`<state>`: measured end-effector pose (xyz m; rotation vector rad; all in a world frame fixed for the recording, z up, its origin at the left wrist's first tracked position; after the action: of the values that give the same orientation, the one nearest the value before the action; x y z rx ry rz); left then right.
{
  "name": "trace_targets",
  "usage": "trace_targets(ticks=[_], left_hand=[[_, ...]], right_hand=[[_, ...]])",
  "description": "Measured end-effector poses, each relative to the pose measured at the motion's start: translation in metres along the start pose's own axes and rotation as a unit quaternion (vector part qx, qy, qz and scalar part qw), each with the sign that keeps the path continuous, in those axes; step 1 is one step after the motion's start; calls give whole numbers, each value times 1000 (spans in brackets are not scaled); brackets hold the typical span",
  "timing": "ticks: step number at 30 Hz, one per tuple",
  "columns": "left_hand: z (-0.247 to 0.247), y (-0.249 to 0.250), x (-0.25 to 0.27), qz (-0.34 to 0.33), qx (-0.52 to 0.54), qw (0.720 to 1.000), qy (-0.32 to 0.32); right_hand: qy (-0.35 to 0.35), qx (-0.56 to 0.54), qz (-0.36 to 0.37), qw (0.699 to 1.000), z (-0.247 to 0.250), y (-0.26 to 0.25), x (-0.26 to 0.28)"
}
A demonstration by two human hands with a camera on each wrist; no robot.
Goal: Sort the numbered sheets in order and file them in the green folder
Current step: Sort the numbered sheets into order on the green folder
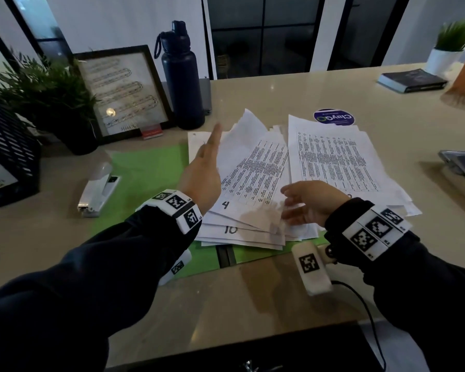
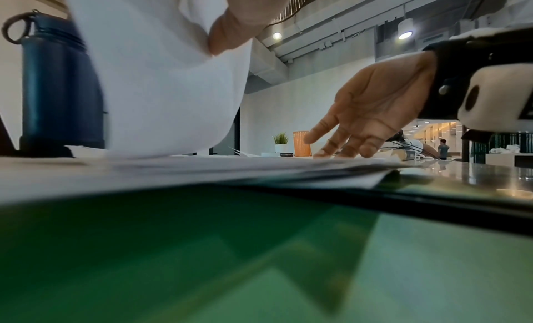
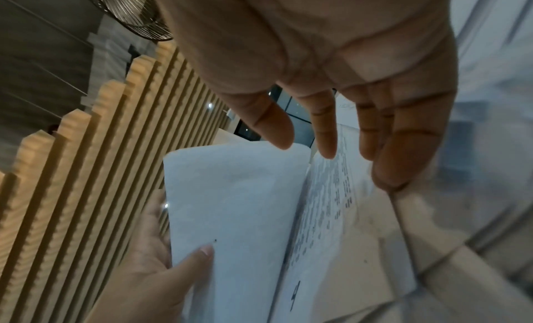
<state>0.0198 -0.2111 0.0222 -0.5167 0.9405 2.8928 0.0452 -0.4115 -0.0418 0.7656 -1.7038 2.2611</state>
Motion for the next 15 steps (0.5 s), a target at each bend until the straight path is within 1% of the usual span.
trace_targets(ticks=[2,3,4,7,10,11,13,14,15], left_hand=[[3,2,0,6,-22,999,24],[2,2,0,5,-36,999,25],[0,0,0,6,-44,999,10],[-12,-7,0,29,-36,994,-97],[-28,-1,3,-48,-93,979,-176],[-34,-1,5,-54,-108,971,-205],[-49,-6,12,-68,-154,944,-284],[-56,-10,14,-76,-189,923,-326],[-61,-15,15,-80,-209,910,-349]], right_hand=[[2,-5,-8,1000,-3,3,0],[2,-4,-11,1000,-4,3,1],[0,-4,-13,1000,-6,3,1],[-14,-26,-18,999,-12,1,3],[-20,-81,13,996,-16,-7,3],[-18,-94,25,995,-17,-10,3],[-14,-88,34,995,-18,-11,0],[-7,-70,32,997,-17,-11,-2],[1,-51,30,998,-16,-11,-2]])
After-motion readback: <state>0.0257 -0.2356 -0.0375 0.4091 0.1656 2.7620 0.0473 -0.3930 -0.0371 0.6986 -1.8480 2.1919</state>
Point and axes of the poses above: each hand's wrist, its own x-axis away from the middle knuckle, its own z-axis out of the back of the hand, y = z × x, the point moved 6 cm from there along -x, towards the middle knuckle, and after that the axes turned 4 degrees about x, right-handed, at the moved point
